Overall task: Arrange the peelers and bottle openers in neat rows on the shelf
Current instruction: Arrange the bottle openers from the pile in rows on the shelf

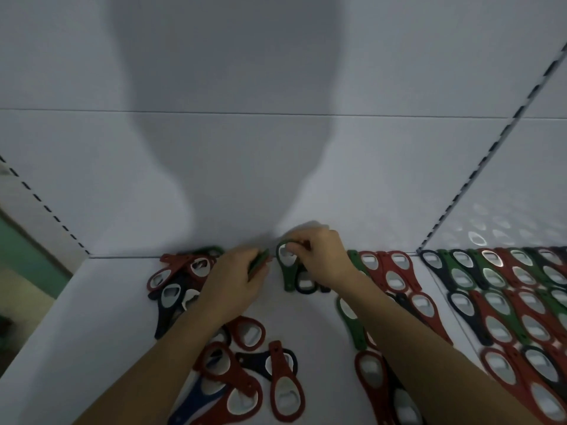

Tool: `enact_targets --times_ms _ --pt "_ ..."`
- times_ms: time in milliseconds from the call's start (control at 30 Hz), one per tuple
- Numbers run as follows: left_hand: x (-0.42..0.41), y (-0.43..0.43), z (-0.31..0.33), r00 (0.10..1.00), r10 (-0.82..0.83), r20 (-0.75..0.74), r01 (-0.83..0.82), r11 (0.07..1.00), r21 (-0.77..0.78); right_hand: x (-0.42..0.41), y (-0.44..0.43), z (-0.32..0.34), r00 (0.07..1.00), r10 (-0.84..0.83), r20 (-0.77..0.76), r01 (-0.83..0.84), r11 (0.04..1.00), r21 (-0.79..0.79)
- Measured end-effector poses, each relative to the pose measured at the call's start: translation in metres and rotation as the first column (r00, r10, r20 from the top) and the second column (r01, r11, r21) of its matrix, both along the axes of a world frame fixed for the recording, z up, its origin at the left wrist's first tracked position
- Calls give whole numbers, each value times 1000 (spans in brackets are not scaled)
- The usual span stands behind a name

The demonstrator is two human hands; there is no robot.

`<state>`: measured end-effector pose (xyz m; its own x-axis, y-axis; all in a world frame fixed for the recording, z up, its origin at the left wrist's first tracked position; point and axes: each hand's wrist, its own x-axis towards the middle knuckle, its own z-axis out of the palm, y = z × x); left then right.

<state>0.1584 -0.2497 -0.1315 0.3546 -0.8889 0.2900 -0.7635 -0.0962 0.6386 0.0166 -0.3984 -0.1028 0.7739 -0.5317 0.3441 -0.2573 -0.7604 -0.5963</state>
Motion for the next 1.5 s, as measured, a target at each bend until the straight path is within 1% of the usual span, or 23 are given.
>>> enact_targets --times_ms 67,133,200,233,267,333,433,567,700,833,1033,1067,1100,1133,1167,1200,1233,1267,1300,1333,1367,1433,1500 --pt "-2 -6 -5 995 -50 91 45 997 66 1 -1 -3 995 -49 -92 50 999 11" --pt "-5 -9 -13 983 -106 147 83 985 150 -8 -4 -7 977 -154 -145 158 987 14" --pt "-4 -12 -20 975 -131 181 90 972 217 -27 -6 -9 960 -260 -104 261 965 -1" --pt "-4 -14 -22 970 -136 201 89 970 227 -38 -4 -12 954 -288 -84 287 958 -20" --pt "-5 -15 -21 968 -144 207 91 965 248 -47 -1 -15 950 -299 -92 295 954 -53" --pt "-8 -18 -21 964 -164 211 104 957 269 -59 9 -24 937 -305 -168 283 949 -142" --pt "-12 -19 -20 970 -159 186 111 964 243 -57 21 -37 898 -342 -277 301 936 -180" --pt "-9 -23 -20 972 -136 193 80 958 275 -56 22 -43 866 -411 -283 361 908 -213" --pt "-10 -29 -19 959 -206 195 154 956 250 -62 18 -48 857 -397 -328 339 914 -221" --pt "-13 -33 -19 960 -212 181 167 957 236 -64 17 -52 857 -403 -320 347 912 -218" --pt "-14 -32 -13 965 -212 153 166 949 268 -64 19 -53 871 -390 -298 343 918 -200" --pt "-16 -30 -9 977 -182 112 150 957 246 -65 20 -50 886 -381 -266 337 921 -196" --pt "-18 -28 -4 989 -141 37 130 969 209 -66 22 -45 910 -363 -199 330 927 -179" --pt "-20 -26 3 990 -113 -82 126 977 169 -66 24 -38 936 -335 -110 320 938 -135" --pt "-21 -25 9 966 -111 -232 147 979 143 -65 26 -32 955 -295 -11 294 954 -55" --pt "-23 -24 16 913 -139 -383 201 971 128 -65 29 -24 964 -252 81 247 967 64" --pt "-25 -22 20 839 -195 -508 285 953 105 -64 32 -17 964 -215 158 182 963 201" --pt "-29 -19 23 765 -252 -593 360 930 69 -63 34 -11 959 -192 210 120 942 312" --pt "-34 -16 25 708 -300 -639 407 913 22 -62 36 -5 951 -190 242 91 925 369" --pt "-39 -13 26 670 -330 -665 425 905 -21 -62 36 -2 945 -203 256 95 920 380" --pt "-44 -11 27 658 -328 -678 405 913 -48 -63 35 1 942 -216 258 106 918 381" --pt "-52 -8 24 670 -250 -700 301 952 -51 -66 29 4 947 -200 250 77 900 430" --pt "-59 -4 22 708 -92 -700 134 991 6 -73 23 6 952 -182 246 28 853 521"
